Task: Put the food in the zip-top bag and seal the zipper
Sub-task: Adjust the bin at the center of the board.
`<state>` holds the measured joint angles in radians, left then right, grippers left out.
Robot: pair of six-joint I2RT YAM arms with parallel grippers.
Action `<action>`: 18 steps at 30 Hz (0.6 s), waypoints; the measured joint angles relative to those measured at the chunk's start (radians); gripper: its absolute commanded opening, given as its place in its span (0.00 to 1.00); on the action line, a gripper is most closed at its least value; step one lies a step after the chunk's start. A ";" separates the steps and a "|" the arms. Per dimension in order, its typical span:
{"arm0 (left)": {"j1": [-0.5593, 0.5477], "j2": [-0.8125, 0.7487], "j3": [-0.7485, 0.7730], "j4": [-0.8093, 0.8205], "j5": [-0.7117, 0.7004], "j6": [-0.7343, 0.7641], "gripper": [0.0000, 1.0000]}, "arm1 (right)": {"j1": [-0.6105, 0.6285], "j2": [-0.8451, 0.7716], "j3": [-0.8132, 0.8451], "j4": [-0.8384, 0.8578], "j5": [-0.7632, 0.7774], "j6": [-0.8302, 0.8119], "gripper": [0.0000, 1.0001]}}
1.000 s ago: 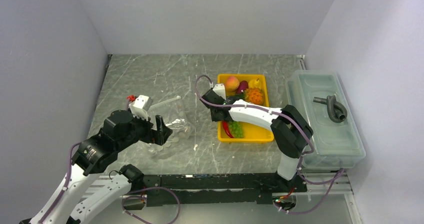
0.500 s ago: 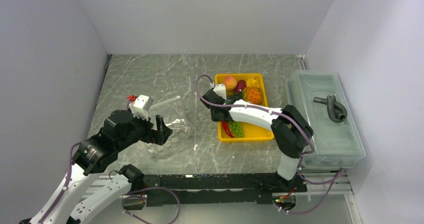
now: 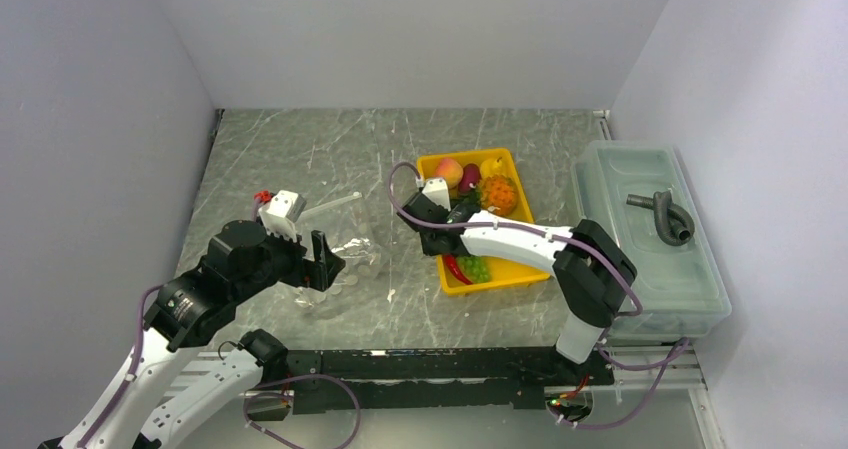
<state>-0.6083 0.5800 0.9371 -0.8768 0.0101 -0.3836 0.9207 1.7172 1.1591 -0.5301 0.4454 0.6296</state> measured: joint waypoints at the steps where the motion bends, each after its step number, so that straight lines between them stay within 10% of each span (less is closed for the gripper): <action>1: 0.000 0.000 0.000 0.000 0.000 0.000 1.00 | 0.003 -0.003 -0.003 0.000 0.001 0.000 0.15; 18: 0.000 0.006 0.000 0.000 -0.007 -0.001 1.00 | 0.049 -0.086 0.004 -0.029 0.053 0.000 0.58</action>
<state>-0.6083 0.5861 0.9371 -0.8772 0.0029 -0.3843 0.9695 1.6310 1.1629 -0.5591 0.4988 0.6296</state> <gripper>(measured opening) 0.996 0.536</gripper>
